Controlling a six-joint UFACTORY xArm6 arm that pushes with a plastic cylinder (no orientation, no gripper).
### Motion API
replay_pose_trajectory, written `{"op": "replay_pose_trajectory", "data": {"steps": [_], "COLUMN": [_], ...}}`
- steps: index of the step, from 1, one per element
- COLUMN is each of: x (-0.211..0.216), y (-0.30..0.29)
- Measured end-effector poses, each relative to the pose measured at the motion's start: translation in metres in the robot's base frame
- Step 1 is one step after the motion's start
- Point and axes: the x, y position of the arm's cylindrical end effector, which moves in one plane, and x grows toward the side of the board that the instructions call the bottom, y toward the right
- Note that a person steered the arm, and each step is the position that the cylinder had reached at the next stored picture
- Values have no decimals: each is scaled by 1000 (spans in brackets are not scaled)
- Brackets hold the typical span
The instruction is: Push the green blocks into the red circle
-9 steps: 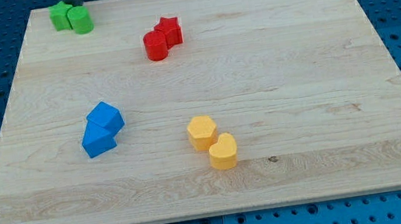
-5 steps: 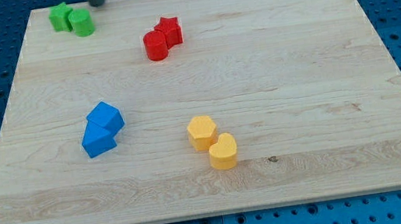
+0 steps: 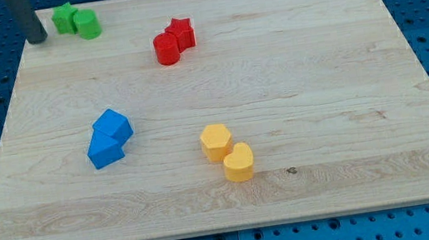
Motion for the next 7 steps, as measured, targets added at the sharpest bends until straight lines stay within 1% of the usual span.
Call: {"op": "replay_pose_trajectory", "data": {"steps": [1, 2, 3, 4, 6, 7], "x": [-39, -38, -24, -10, 8, 13], "y": [1, 24, 28, 50, 131, 163]}}
